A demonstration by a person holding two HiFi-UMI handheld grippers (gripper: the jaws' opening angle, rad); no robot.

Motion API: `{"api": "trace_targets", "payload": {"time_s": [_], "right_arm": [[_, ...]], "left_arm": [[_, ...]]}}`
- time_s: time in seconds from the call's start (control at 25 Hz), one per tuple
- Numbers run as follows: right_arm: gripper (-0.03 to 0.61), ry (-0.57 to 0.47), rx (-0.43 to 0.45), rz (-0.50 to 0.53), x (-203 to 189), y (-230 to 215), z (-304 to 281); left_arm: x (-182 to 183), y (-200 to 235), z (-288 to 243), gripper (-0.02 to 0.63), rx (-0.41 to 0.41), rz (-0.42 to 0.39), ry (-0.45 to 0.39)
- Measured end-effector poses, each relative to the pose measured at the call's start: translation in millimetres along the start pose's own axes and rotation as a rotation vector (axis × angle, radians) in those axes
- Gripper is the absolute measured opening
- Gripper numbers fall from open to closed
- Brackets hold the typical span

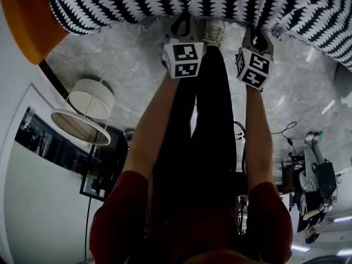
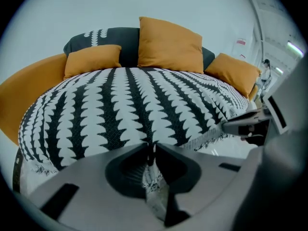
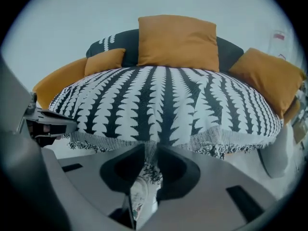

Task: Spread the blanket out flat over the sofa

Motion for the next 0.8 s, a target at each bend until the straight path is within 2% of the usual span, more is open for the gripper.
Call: {"api": "trace_targets", "payload": {"time_s": [0.08,0.28,0.32,0.44,0.6,0.72,0.8], "right_arm": [[0.106,-0.003,0.019,0.0,1.5,4.8,1.3],[0.136,-0.006,0.059,0.024,-1.5,23.2,20.6],[0.142,-0.019,0.06,0.019,-2.8,25.4,21.4],[0.152,-0.127,0.045,0.021,6.4,23.4,9.2],[0.155,-0.149,0.042,0.032,1.0,30.0,44.5],[0.155,-0.16,0.034,0.046,18.2,31.5,92.8],[0.155,-0.203,0.038,0.041,47.7,37.4,116.0]], "left_arm": [[1.6,-1.2,0.6,0.037,-0.008,0.004,-0.007],[-4.4,-8.3,21.3,0.121,-0.009,0.001,0.015],[-5.5,-7.6,22.9,0.126,-0.003,-0.002,0.001],[2.2,-4.2,8.8,0.132,0.015,-0.017,-0.113],[-5.5,-15.9,42.1,0.132,-0.005,-0.014,-0.131],[13.1,-29.3,84.6,0.132,-0.028,-0.002,-0.152],[42.8,-26.7,109.8,0.132,-0.027,-0.016,-0.193]]}}
Point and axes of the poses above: the fingertips, and each gripper's own axes: z backward along the fingers, y to its left, x out of its top, the point moved 9 cm from there along z, backward along the fingers, and after that the axes turned 4 degrees about -x, right-handed, at the moved point
